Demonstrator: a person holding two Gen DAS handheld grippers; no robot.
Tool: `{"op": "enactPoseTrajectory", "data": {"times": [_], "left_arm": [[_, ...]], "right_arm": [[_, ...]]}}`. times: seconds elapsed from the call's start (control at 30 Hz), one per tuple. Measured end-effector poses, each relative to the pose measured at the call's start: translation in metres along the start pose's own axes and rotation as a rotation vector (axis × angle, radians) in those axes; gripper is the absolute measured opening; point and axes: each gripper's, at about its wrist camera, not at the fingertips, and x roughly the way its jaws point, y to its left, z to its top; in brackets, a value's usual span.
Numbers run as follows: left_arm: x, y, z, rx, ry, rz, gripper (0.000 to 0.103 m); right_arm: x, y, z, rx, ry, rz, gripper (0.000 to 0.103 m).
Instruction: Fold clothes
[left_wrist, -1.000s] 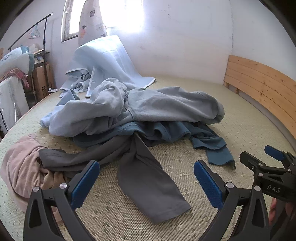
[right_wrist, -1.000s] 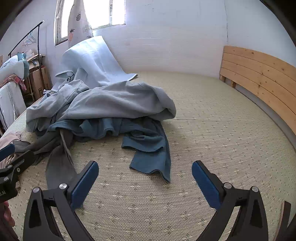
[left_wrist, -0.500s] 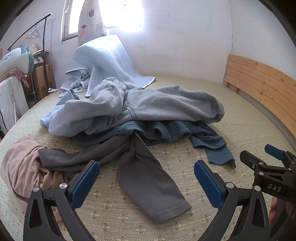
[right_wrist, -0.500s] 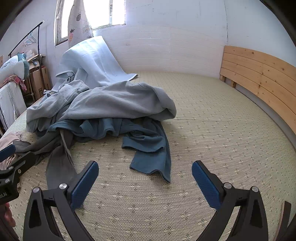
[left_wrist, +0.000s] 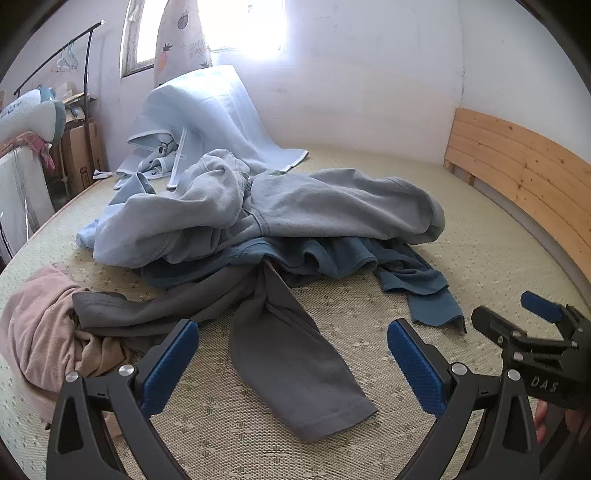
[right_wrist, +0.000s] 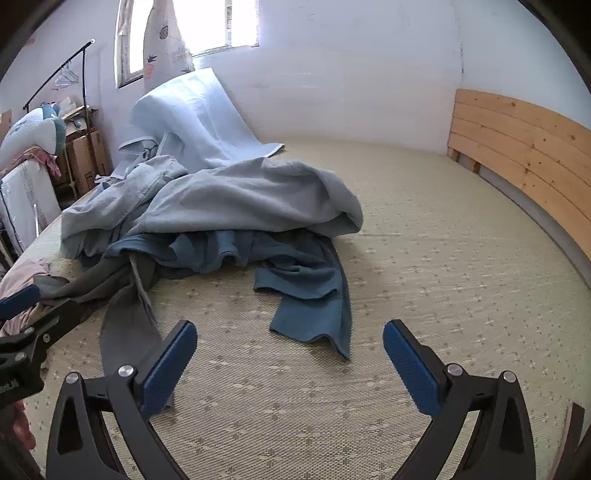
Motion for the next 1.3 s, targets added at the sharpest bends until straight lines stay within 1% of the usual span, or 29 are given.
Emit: {"op": "enactPoseTrajectory", "data": {"times": [0.33, 0.53, 0.67, 0.77, 0.9, 1.07, 1.3], "left_arm": [[-0.007, 0.005, 0.006, -0.011, -0.011, -0.008, 0.103], [-0.012, 0.015, 0.013, -0.042, -0.013, -0.013, 0.103], [-0.019, 0.026, 0.018, -0.061, -0.030, -0.011, 0.103], [-0.024, 0.036, 0.022, -0.081, -0.040, -0.007, 0.103], [-0.030, 0.053, 0.026, -0.114, -0.053, 0.002, 0.103], [-0.037, 0.076, 0.032, -0.157, -0.058, 0.023, 0.103], [-0.048, 0.111, 0.040, -0.237, -0.091, 0.038, 0.103]], "right_arm": [[-0.002, 0.011, 0.000, -0.049, -0.004, 0.046, 0.103], [-0.003, 0.016, 0.005, -0.060, 0.010, 0.088, 0.103], [-0.006, 0.023, 0.013, -0.062, 0.010, 0.102, 0.103], [-0.006, 0.034, 0.024, -0.075, 0.007, 0.107, 0.103], [-0.005, 0.051, 0.040, -0.078, 0.004, 0.141, 0.103], [0.001, 0.079, 0.061, -0.085, 0.018, 0.210, 0.103], [0.015, 0.120, 0.093, -0.097, 0.044, 0.293, 0.103]]}}
